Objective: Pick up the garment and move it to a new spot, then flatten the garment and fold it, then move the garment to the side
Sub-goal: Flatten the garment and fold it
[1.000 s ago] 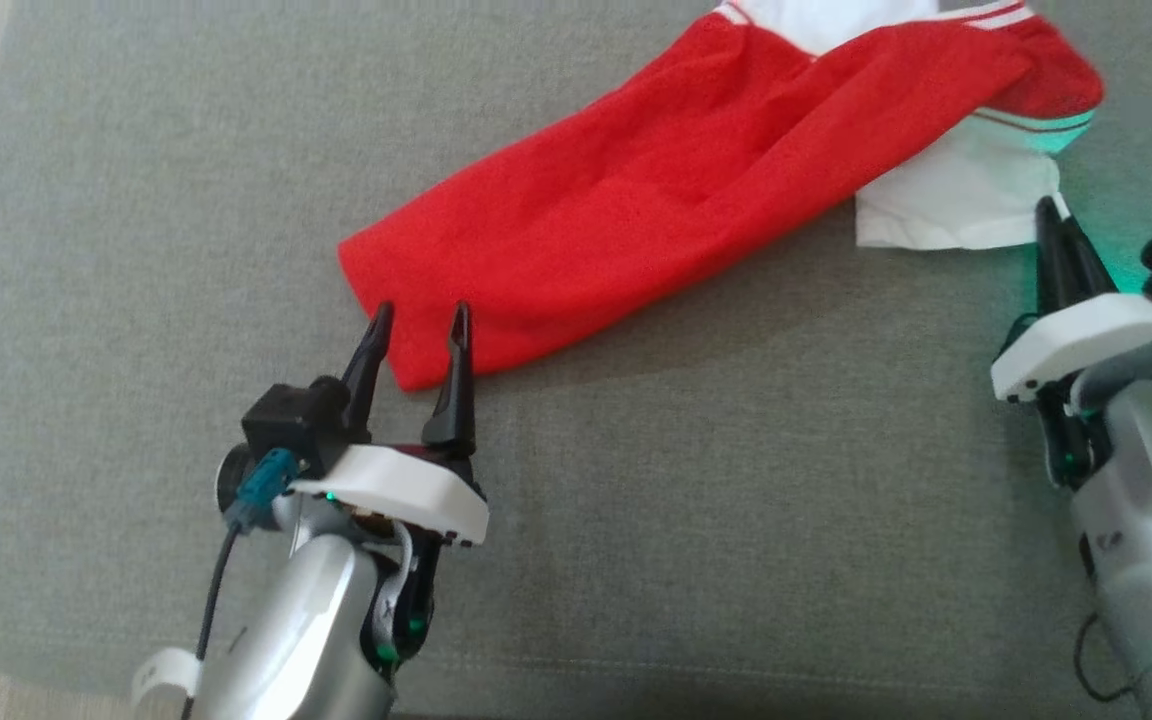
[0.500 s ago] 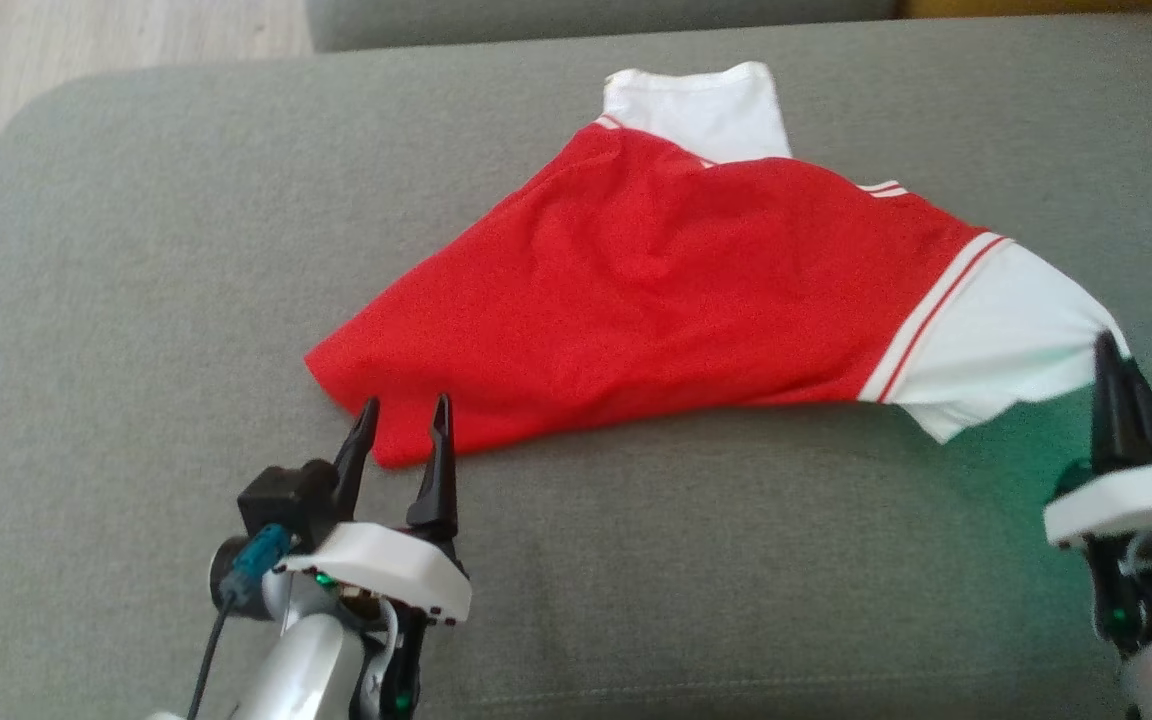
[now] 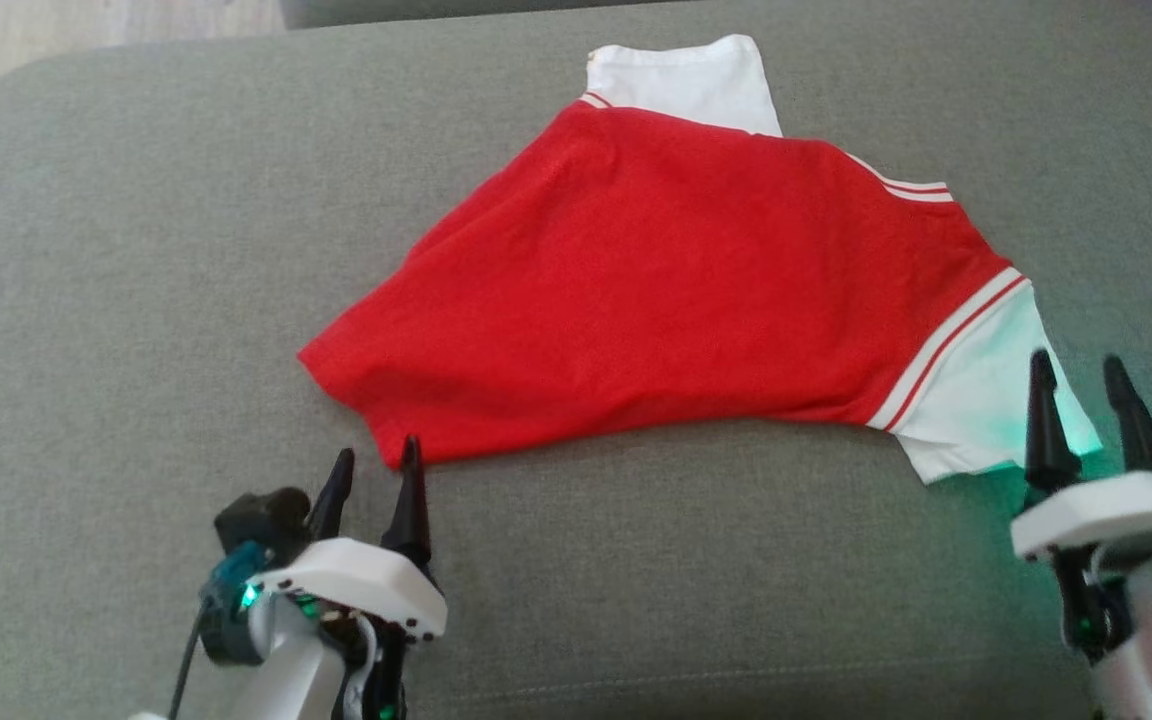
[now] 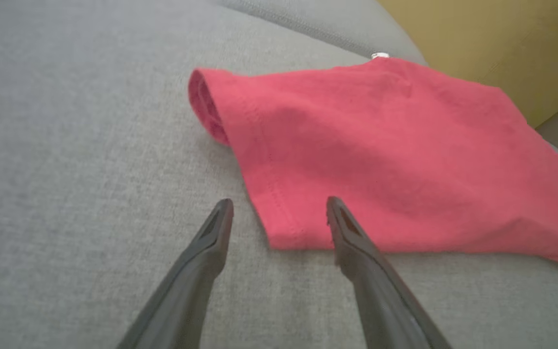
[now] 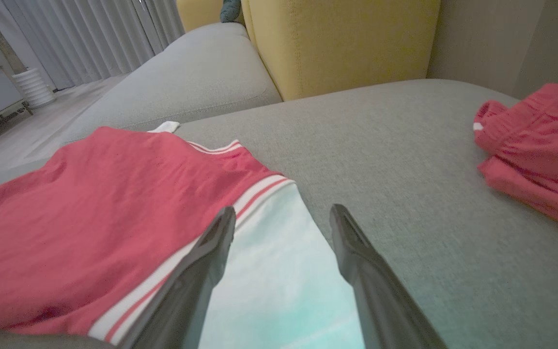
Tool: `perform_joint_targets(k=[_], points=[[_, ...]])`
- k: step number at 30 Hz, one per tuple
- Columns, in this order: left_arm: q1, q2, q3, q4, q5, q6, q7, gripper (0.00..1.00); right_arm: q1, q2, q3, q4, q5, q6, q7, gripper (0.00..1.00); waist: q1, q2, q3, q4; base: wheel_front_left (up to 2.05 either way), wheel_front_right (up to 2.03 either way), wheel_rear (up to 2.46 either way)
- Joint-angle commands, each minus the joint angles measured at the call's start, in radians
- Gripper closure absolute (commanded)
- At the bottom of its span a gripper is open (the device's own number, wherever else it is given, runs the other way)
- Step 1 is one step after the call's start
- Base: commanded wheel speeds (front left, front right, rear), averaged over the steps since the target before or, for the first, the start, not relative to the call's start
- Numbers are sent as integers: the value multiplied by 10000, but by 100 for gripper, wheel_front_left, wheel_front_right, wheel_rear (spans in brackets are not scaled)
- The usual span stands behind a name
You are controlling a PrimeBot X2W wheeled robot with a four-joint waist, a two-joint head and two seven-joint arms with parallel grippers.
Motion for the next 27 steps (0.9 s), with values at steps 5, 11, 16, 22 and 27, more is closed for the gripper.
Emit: perform_joint_targets(k=[5,11,16,22,27], points=[[-814,83,168,607,-378,-60,-59,0,-505,40,491,-651,-77,65,-64,0,1,0,248,-289,0,0,0],[-1451,83,-349,1352,-572,-442,-59,0,-667,99,681,-784,11,65,-65,0,1,0,346,-453,0,0,0],[-1679,83,-783,1844,-613,-695,-59,100,-662,184,732,-810,77,65,-65,0,1,0,157,-472,0,0,0],[-1581,83,-561,1220,30,-677,-59,100,-520,350,835,-741,55,65,-66,0,1,0,-285,-470,0,0,0],[-1263,83,-228,-1020,1209,-727,-59,100,-260,489,695,-654,47,65,-66,0,1,0,-653,-268,0,0,0]])
